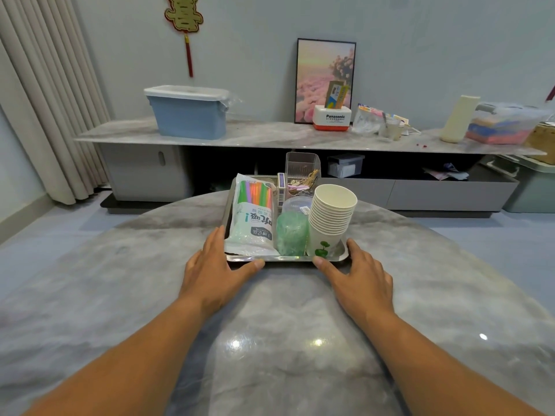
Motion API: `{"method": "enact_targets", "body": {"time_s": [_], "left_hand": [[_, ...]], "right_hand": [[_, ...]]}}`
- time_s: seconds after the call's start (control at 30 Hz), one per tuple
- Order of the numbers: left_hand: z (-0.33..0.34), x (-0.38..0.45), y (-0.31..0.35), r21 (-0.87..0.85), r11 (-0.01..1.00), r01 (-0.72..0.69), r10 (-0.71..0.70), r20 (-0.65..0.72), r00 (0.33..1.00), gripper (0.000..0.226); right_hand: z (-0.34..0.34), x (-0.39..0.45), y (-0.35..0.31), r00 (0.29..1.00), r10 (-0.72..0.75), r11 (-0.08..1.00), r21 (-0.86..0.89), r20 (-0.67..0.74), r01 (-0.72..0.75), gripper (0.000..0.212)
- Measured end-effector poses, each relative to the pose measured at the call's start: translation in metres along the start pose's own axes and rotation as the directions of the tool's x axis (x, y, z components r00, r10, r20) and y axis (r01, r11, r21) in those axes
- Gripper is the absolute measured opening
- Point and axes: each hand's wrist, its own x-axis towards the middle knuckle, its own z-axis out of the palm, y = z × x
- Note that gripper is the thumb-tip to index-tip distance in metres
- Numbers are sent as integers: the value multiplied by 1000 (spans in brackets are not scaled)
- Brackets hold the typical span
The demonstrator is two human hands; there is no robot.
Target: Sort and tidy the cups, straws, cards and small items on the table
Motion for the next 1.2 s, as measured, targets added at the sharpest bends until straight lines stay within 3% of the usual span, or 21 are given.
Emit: {"method": "enact_targets", "body": {"time_s": [0.13,0.33,0.5,0.63,0.83,0.97,1.1,1.2], "left_hand": [[1,1,-2,8,1000,18,-18,18,1000,91],[2,-1,-3,-62,988,140,-140,0,990,132],[-1,-7,-2,-192,970,150,-159,-30,987,127],[0,-8,-4,-152,981,118,-126,-44,991,120],[2,-8,-3,-89,995,34,-41,-82,996,100],[4,-8,-4,-38,997,61,-63,-55,996,108],[-1,-21,10,21,999,33,-32,-14,999,114],[-30,-21,36,53,998,25,-22,-49,999,106]], "right_hand": [[1,-1,-1,1000,0,1000,3,-10,0,102],[-2,-3,0,1000,3,997,71,-8,-3,110],[-4,-5,-3,999,21,993,119,-32,-17,101],[-3,-4,-2,999,3,995,96,-53,2,90],[-3,-4,-1,999,-2,996,86,-36,5,92],[-4,-5,-1,1000,16,995,95,4,-16,95],[-15,-5,-1,990,54,970,230,132,-84,87],[-44,-15,-4,954,56,847,492,296,-203,90]]}}
